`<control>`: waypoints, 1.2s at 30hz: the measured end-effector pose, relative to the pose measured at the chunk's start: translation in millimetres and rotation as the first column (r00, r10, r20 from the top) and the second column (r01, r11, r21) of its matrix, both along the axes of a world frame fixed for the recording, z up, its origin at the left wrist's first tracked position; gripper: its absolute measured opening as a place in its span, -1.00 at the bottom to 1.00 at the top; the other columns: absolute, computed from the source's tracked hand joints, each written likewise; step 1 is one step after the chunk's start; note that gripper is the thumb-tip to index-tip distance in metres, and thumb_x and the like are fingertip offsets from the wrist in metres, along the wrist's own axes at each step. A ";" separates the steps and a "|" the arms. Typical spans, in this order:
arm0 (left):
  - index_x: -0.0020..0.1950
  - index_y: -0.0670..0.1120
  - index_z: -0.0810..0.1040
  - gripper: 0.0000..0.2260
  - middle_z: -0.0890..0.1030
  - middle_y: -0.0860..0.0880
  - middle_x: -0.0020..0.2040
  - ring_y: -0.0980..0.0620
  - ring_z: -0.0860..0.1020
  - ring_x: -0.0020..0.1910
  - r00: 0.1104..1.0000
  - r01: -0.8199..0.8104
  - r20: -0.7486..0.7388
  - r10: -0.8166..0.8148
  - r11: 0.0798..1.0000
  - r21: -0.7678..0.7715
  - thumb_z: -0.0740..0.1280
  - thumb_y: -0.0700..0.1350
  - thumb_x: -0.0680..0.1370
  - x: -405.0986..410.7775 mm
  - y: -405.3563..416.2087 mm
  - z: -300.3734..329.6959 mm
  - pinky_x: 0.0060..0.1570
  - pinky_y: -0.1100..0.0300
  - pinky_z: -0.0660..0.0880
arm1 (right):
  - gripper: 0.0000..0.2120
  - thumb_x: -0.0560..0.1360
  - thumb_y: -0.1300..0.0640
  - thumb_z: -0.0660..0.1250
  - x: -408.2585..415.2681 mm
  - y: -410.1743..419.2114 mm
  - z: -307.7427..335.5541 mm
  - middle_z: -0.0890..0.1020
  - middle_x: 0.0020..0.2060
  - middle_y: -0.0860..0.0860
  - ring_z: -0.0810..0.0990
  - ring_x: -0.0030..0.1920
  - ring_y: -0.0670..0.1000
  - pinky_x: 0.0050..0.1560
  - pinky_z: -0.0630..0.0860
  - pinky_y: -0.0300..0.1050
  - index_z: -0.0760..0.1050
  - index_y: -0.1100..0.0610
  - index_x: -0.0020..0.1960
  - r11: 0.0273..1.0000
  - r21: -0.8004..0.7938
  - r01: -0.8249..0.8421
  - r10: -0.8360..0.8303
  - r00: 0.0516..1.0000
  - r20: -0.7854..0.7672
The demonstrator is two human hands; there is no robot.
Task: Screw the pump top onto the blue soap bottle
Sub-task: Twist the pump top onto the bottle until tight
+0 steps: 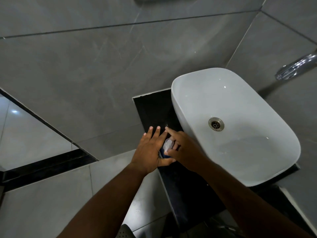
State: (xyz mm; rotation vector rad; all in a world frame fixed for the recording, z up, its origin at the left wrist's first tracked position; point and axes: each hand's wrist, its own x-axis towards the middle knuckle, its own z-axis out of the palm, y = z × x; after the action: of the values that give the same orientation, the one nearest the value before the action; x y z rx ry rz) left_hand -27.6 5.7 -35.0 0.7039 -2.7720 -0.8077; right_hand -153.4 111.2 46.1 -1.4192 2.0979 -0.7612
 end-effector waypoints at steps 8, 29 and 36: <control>0.56 0.08 0.04 -0.10 0.04 -0.09 0.59 0.00 -0.23 0.51 1.000 -0.003 0.009 0.003 1.000 -0.008 0.23 0.50 0.37 0.3 -1.3 -5.1 0.43 -0.02 -0.20 | -0.76 0.51 0.15 0.32 -16.1 10.7 32.1 0.65 0.06 0.07 0.59 0.02 -0.05 0.12 0.54 -0.13 0.54 0.13 0.17 0.987 0.000 -0.160 0.160 0.984 -0.077; 0.57 0.12 -0.09 -0.06 -0.02 -0.07 0.60 -0.06 -0.15 0.54 1.000 -0.011 -0.017 0.012 0.997 0.079 0.28 0.45 0.36 1.0 2.1 -0.4 0.47 -0.14 -0.03 | -0.71 0.46 0.10 0.39 -2.3 12.6 14.4 0.62 -0.04 0.06 0.58 -0.14 -0.03 -0.07 0.57 -0.18 0.49 0.10 0.16 0.994 -0.091 -0.054 0.044 0.993 -0.108; 0.48 0.01 0.24 -0.12 0.43 0.00 0.41 0.02 0.41 0.35 0.973 -0.149 -0.132 0.189 0.953 0.264 0.41 0.40 0.31 12.1 14.0 -0.8 0.25 0.19 0.41 | -0.82 0.43 0.13 0.40 0.1 21.2 -16.8 0.67 -0.15 -0.06 0.61 -0.17 -0.16 -0.14 0.48 -0.30 0.58 0.02 0.03 0.989 0.009 0.146 -0.146 0.985 0.089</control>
State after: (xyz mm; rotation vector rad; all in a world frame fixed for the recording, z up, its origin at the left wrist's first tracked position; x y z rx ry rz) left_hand -15.5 19.8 -35.8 0.8675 -2.4551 -1.1381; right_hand -153.3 132.4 29.3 -1.2165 2.1501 -0.8624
